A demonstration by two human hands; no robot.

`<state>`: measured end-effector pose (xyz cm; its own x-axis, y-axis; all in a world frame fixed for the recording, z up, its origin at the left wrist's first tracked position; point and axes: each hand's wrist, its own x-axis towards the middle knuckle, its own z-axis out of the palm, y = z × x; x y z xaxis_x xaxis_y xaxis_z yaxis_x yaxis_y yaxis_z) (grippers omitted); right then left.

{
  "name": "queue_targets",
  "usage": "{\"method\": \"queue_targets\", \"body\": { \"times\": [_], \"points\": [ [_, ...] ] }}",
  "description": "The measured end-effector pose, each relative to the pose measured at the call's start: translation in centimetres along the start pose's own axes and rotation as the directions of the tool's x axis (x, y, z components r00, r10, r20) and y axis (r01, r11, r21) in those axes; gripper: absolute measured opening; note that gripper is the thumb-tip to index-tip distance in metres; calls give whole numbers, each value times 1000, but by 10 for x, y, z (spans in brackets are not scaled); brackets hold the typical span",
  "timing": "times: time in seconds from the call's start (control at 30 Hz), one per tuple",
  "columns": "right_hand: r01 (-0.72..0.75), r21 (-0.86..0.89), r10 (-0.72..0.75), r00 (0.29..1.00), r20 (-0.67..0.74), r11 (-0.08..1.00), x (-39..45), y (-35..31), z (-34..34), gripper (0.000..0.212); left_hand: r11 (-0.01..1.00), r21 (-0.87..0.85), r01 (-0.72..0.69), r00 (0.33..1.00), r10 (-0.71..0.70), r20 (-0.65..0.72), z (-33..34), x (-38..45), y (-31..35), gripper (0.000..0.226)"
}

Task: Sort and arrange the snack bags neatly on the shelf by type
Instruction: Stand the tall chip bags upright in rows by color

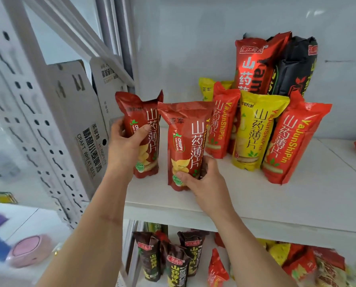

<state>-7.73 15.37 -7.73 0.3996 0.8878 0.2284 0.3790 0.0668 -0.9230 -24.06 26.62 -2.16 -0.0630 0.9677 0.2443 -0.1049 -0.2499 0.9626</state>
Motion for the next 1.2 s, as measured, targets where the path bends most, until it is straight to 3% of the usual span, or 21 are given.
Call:
{"method": "queue_targets", "body": {
  "times": [0.43,0.6,0.7,0.77,0.87,1.0,1.1,1.2],
  "points": [
    [-1,44,1,1000,21,999,37,-11,62,64,998,-59,-13,1000,12,-17,-28,21,-15,56],
    [-24,47,23,1000,9,999,38,-10,63,68,997,-58,-44,999,45,1,-30,12,-23,69],
    [-28,13,27,999,36,1000,35,-11,58,86,998,26,-50,997,51,-56,-33,4,-26,76],
    [-38,-34,40,998,42,999,31,-10,52,98,979,169,-113,981,138,-139,-32,-7,-28,71],
    [-28,-114,28,1000,1,993,26,-8,39,94,831,436,-346,864,463,-198,-24,-29,-31,46],
    [24,-257,-46,996,-81,966,21,-9,9,68,525,554,-646,654,755,47,5,-49,-45,26],
    [64,-378,-121,984,-129,923,21,-6,-19,50,371,502,-781,524,826,205,41,-61,-48,19],
    [81,-426,-175,967,-186,901,17,-5,-47,35,370,426,-826,513,807,293,76,-69,-47,20]
  ]
}}
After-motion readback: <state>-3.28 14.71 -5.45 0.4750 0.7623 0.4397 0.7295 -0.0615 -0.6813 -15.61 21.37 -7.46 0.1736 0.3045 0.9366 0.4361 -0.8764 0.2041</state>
